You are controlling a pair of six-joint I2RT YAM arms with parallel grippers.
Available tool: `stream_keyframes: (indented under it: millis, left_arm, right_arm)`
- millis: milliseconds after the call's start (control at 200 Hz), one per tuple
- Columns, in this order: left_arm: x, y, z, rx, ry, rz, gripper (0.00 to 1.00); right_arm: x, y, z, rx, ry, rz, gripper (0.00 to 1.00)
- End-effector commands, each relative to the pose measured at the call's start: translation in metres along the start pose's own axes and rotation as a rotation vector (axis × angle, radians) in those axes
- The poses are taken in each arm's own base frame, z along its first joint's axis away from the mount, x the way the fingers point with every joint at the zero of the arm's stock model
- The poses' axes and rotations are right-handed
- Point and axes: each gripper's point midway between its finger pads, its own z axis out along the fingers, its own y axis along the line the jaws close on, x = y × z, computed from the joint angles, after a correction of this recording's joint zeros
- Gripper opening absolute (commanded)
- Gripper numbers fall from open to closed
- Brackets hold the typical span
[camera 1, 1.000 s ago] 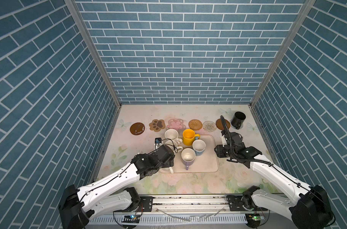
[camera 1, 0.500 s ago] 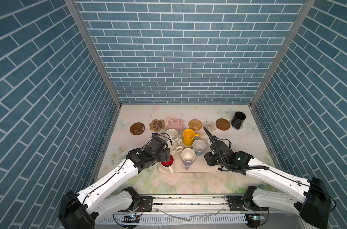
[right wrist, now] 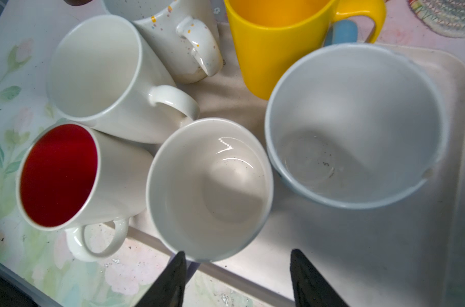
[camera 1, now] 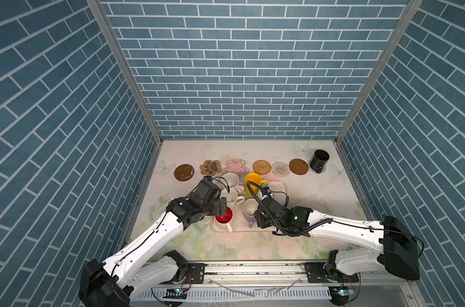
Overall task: Place cups on coasters
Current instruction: Rotate the cup on the tray.
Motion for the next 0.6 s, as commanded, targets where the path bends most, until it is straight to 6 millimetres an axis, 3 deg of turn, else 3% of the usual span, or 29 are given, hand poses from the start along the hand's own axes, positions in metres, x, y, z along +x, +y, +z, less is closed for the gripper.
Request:
stream_keyframes:
  millis: [0,325,595]
  left_arm:
    - [-0.008,0.0,-0.008,0.012,-0.028,0.013,0.99]
    - [-0.012,0.005,-0.016,0.015,-0.077,0.003,0.99]
    - [-0.012,0.009,-0.019,-0.004,-0.079,0.008,0.99]
  right_arm:
    - [-0.009,0.015,0.0,-0.013,-0.045,0.074,0.63]
    - [0.005,0.029,0.016,0.005,-0.027,0.063,0.64]
    - [0.014,0.019,0.022,0.064,0.0,0.039,0.51]
